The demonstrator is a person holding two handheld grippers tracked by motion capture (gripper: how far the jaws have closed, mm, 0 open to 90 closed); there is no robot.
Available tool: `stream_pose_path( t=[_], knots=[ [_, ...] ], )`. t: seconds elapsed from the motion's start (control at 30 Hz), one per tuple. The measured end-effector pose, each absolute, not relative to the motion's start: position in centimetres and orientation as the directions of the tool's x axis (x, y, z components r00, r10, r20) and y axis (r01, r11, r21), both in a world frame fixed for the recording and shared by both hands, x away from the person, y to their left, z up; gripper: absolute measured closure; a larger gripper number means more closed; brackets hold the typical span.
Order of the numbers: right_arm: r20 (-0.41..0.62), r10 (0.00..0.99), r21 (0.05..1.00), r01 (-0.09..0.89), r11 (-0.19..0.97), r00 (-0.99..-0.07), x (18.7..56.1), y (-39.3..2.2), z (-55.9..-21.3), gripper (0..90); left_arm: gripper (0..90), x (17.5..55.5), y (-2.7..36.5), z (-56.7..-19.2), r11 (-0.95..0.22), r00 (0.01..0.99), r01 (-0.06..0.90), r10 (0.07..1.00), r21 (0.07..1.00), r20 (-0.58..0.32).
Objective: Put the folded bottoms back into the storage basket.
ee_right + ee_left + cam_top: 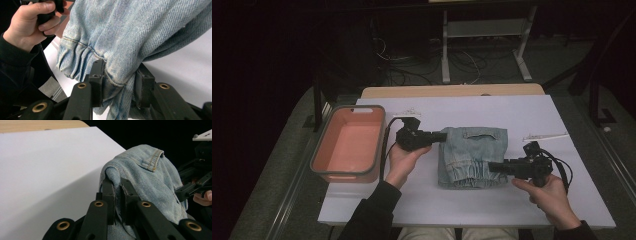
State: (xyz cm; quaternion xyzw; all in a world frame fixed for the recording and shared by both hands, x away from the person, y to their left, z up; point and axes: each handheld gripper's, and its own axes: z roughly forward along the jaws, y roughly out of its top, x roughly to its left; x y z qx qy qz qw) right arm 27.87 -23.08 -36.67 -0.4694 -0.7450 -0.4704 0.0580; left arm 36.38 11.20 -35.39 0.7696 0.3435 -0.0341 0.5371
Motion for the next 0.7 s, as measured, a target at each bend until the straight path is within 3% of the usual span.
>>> stream_pose_path(
  t=[0.7],
  knots=[
    [0.489, 0.619, 0.699, 0.7, 0.143, -0.614, 29.3, -21.3, -33.4, 64.2, 83.6, 36.5, 13.5, -31.9, -0.145, 0.759, 0.533, 0.518, 0.834, -0.395]
  ],
)
